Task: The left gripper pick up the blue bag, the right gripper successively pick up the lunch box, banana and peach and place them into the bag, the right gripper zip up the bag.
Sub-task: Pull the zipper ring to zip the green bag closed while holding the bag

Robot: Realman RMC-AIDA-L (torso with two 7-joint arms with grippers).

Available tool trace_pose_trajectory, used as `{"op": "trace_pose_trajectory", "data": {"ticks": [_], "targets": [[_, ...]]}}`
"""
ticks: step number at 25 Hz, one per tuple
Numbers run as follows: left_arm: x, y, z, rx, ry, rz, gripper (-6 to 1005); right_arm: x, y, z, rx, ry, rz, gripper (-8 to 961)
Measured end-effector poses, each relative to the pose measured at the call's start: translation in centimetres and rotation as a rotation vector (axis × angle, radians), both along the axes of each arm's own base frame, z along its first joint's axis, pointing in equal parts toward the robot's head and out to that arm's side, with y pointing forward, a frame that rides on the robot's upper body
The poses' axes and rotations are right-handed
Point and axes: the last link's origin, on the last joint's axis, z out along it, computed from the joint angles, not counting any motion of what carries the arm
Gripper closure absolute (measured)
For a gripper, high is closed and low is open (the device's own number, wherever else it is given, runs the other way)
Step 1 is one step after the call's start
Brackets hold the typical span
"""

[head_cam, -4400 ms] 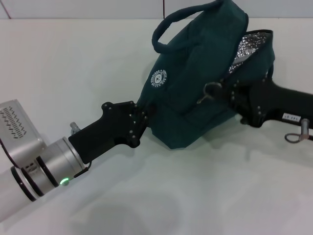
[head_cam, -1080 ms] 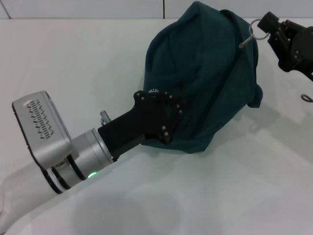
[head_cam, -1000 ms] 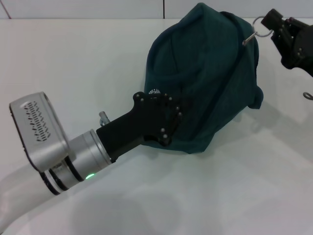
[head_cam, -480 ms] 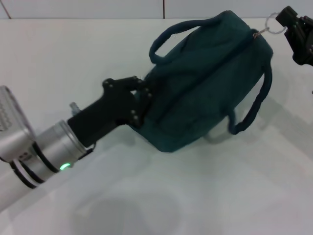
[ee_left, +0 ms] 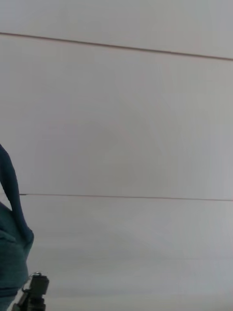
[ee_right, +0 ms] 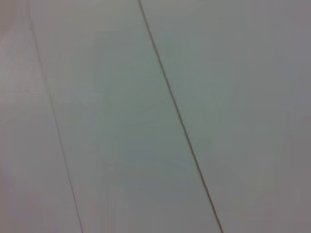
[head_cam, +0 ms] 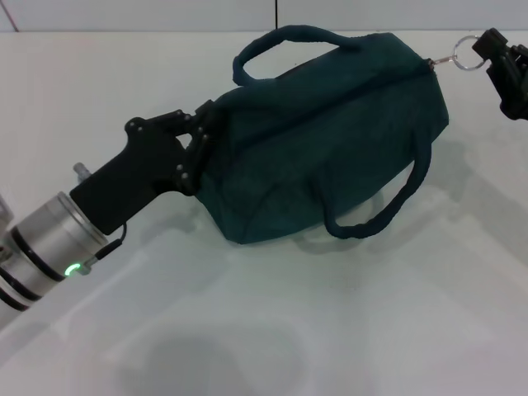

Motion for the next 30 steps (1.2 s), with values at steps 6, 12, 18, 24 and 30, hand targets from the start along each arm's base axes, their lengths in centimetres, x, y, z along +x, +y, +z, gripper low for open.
{"op": "trace_pose_trajectory", "data": {"ticks": [6, 12, 18, 24, 30], "targets": [[-0.2, 0.0, 0.7, 0.042, -0.024, 0.013, 820, 0.2, 0.1, -0.2, -0.031, 0.015, -0.019, 937], [0.3, -0.7, 0.1, 0.096, -0.094, 0.045, 801, 0.0, 0.1, -0.3, -0.039, 0.021, -0.019, 937], [0.6, 0.9, 1.2, -0.038, -0.186, 0.070, 753, 0.0, 0.1, -0.4, -0.043, 0.020, -0.018, 937], [0.6, 2.3, 1.9, -0.120, -0.188, 0.092, 555, -0.1, 0.0, -0.7, -0.061, 0.009, -0.007, 936], [2.5, 3.8, 3.5, -0.231, -0.204, -0.007, 353, 0.2, -0.2, -0.6, -0.059, 0.008, -0.019, 935]]}}
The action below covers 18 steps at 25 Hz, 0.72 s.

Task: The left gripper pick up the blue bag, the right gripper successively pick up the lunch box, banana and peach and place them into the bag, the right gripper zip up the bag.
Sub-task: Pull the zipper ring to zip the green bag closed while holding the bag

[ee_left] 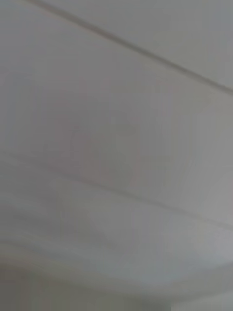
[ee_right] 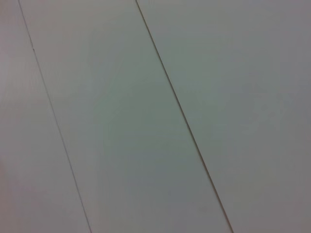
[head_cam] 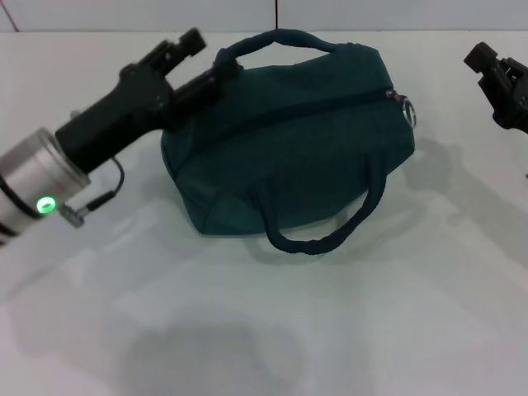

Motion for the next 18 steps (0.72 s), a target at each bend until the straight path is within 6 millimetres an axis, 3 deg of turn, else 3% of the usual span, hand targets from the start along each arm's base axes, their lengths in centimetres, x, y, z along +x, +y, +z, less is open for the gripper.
{"op": "trace_pose_trajectory", "data": {"ticks": [7, 10, 18], "targets": [[3.7, 3.5, 1.2, -0.200, 0.059, -0.095, 127, 0.1, 0.0, -0.1, -0.002, -0.001, -0.004, 934], [5.4, 4.7, 0.8, -0.274, 0.125, -0.117, 123, 0.1, -0.1, -0.1, -0.003, -0.003, -0.006, 933], [8.1, 6.6, -2.8, -0.357, 0.338, -0.106, 124, 0.3, -0.2, -0.3, -0.010, -0.006, -0.015, 930]]}}
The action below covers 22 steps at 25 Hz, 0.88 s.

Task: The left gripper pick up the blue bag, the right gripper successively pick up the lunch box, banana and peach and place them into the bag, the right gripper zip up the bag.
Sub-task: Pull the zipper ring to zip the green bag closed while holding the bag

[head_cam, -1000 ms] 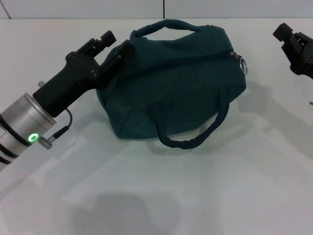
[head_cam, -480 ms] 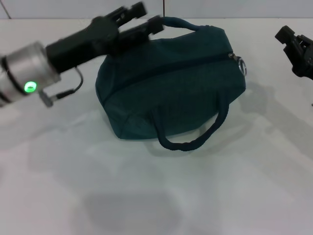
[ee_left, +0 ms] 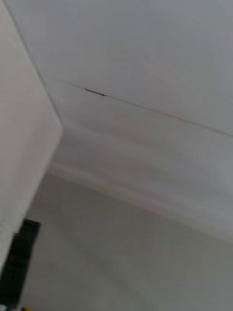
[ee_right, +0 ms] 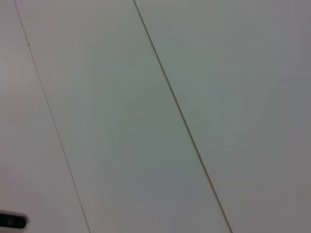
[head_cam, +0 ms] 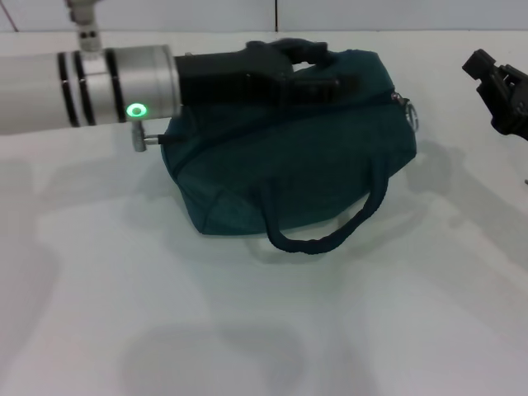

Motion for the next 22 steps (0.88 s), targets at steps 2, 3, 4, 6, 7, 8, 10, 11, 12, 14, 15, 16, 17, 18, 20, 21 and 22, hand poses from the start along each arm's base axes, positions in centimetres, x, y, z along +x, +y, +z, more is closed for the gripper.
{"op": "trace_pose_trajectory", "data": {"ticks": [2, 3, 4, 6, 7, 8, 10, 11, 12, 14, 15, 16, 17, 18, 20, 21, 22], "targets": [[0.1, 0.2, -0.3, -0.003, 0.018, 0.002, 124, 0.0, 0.0, 0.0, -0.001, 0.000, -0.002, 930], [0.1, 0.2, -0.4, -0.002, 0.022, 0.004, 125, 0.1, 0.0, 0.0, -0.001, 0.000, -0.003, 930], [0.1, 0.2, -0.4, 0.001, 0.024, 0.006, 125, 0.1, -0.1, 0.0, -0.002, 0.000, -0.005, 929], [0.0, 0.3, -0.3, 0.010, 0.020, 0.011, 150, 0.2, -0.2, -0.1, -0.005, 0.000, -0.009, 929], [-0.1, 0.3, -0.3, 0.014, 0.018, 0.014, 175, 0.3, -0.2, -0.2, -0.007, -0.001, -0.012, 928], [-0.2, 0.3, -0.2, 0.018, 0.017, 0.017, 201, 0.3, -0.2, -0.2, -0.009, -0.002, -0.013, 928], [-0.4, 0.4, -0.2, 0.027, 0.022, 0.022, 251, 0.4, -0.3, -0.3, -0.012, -0.005, -0.012, 928], [-0.6, 0.4, -0.2, 0.033, 0.027, 0.024, 280, 0.4, -0.4, -0.4, -0.019, -0.012, -0.007, 927], [-0.7, 0.4, -0.2, 0.038, 0.031, 0.025, 309, 0.4, -0.5, -0.4, -0.025, -0.018, -0.002, 927], [-0.8, 0.5, -0.4, 0.047, 0.039, 0.030, 366, 0.4, -0.6, -0.6, -0.041, -0.034, 0.010, 927], [-0.8, 0.5, -0.5, 0.046, 0.042, 0.032, 395, 0.4, -0.7, -0.7, -0.049, -0.043, 0.015, 926], [-0.8, 0.5, -0.7, 0.044, 0.044, 0.034, 424, 0.4, -0.7, -0.8, -0.057, -0.053, 0.021, 926], [-0.8, 0.5, -0.9, 0.042, 0.050, 0.035, 452, 0.4, -0.8, -1.0, -0.066, -0.070, 0.029, 916], [-0.9, 0.5, -1.0, 0.042, 0.054, 0.033, 481, 0.4, -0.9, -1.1, -0.070, -0.082, 0.036, 907], [-0.9, 0.5, -1.1, 0.047, 0.060, 0.026, 572, 0.4, -1.0, -1.2, -0.068, -0.104, 0.048, 887], [-0.8, 0.5, -1.1, 0.050, 0.061, 0.022, 617, 0.5, -1.1, -1.2, -0.063, -0.113, 0.052, 878], [-0.8, 0.5, -1.1, 0.052, 0.061, 0.021, 663, 0.6, -1.2, -1.3, -0.053, -0.131, 0.059, 868]]}}
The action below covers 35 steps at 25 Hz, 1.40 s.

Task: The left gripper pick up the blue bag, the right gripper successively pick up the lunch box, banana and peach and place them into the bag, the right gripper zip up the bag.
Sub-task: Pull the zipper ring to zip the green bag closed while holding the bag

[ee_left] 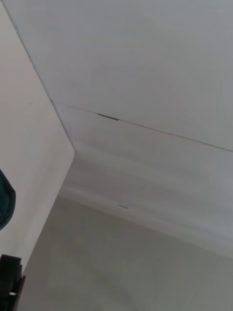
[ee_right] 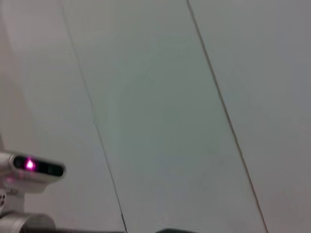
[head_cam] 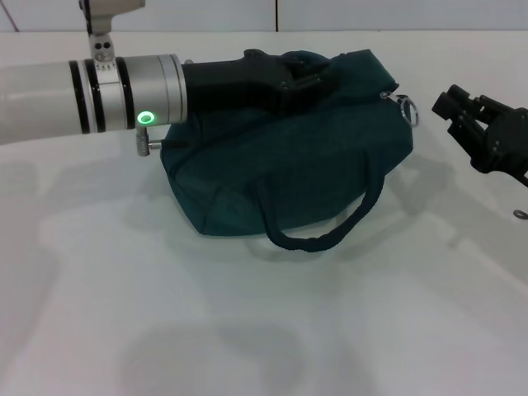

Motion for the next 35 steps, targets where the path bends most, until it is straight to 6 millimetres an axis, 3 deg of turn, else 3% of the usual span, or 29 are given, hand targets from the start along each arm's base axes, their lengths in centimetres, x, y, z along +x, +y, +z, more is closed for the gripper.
{"op": "trace_pose_trajectory", "data": {"ticks": [7, 12, 19, 24, 35], "targets": [[-0.1, 0.0, 0.3, 0.016, -0.033, 0.010, 843, 0.5, -0.6, -0.1, 0.036, -0.059, 0.024, 785], [0.3, -0.3, 0.3, 0.010, -0.056, -0.019, 890, 0.7, -0.6, -0.3, 0.032, -0.072, 0.018, 766], [0.8, -0.6, 0.6, -0.004, -0.098, -0.036, 915, 0.5, 0.2, -1.1, -0.004, -0.137, 0.020, 764], [1.0, -0.7, 0.6, -0.010, -0.111, -0.034, 931, -0.3, 0.7, -1.6, -0.012, -0.154, 0.040, 636], [0.4, -0.7, 0.4, 0.008, -0.114, -0.003, 937, -1.2, -0.3, -1.5, -0.021, -0.110, 0.113, 638]]}}
